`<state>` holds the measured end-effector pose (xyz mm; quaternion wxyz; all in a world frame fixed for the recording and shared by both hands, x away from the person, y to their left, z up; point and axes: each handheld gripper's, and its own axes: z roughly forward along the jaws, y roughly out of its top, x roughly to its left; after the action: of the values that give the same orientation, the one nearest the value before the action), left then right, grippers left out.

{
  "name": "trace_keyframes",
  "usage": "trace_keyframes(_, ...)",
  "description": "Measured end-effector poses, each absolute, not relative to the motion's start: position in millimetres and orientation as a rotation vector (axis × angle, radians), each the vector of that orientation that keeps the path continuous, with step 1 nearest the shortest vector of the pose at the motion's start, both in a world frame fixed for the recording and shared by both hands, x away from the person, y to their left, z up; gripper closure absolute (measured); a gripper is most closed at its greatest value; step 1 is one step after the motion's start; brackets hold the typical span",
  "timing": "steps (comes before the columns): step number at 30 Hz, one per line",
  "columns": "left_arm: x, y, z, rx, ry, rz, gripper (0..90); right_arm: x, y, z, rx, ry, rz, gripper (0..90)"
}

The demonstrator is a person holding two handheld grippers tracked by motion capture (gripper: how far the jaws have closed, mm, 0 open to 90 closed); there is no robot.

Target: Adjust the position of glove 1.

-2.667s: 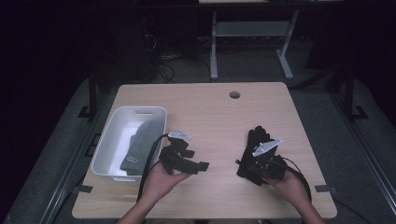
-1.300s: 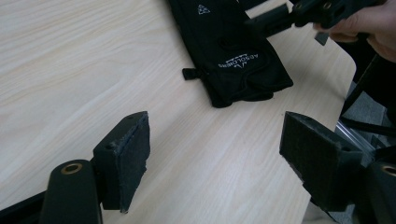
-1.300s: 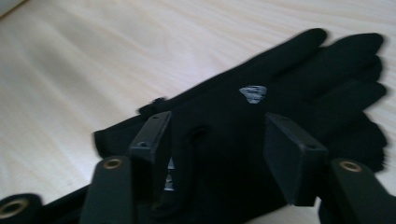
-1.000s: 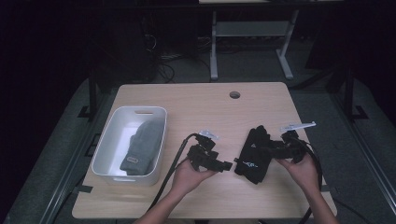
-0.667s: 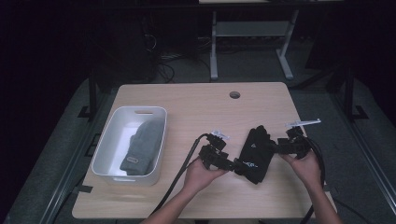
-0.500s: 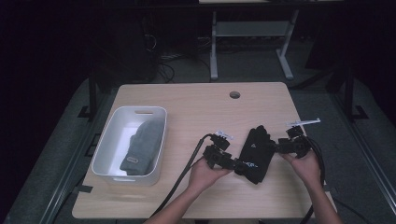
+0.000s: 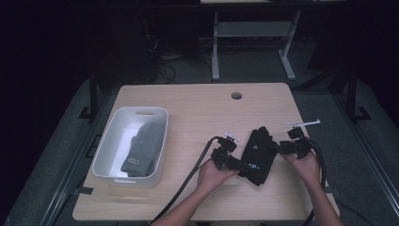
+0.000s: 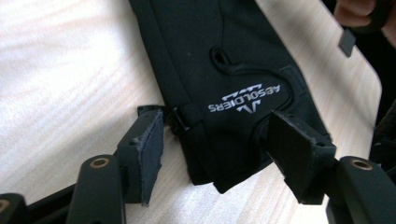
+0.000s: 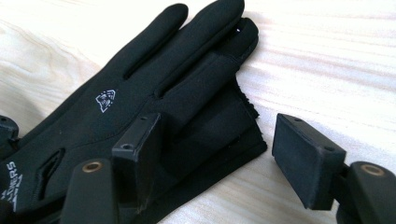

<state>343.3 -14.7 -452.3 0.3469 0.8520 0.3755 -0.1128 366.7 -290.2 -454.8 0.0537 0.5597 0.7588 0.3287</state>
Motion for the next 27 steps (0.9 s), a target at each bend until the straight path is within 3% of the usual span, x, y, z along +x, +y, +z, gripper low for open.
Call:
trace_keyframes(4, 342, -18, -457, 2.248, 0.963, -0.323, 42.7, 368, -288, -457, 1.709, 2.317, 0.971, 33.3)
trace_keyframes(12, 337, -25, -456, 2.28, 0.951, -0.262, 55.8, 367, -287, -460, 1.705, 2.317, 0.969, 36.3)
trace_keyframes(19, 337, -28, -459, 2.295, 0.922, -0.286, 74.5, 364, -286, -461, 1.675, 2.336, 1.017, 56.0)
trace_keyframes(27, 340, -26, -460, 2.287, 0.921, -0.31, 79.7, 364, -289, -464, 1.695, 2.346, 1.109, 71.9)
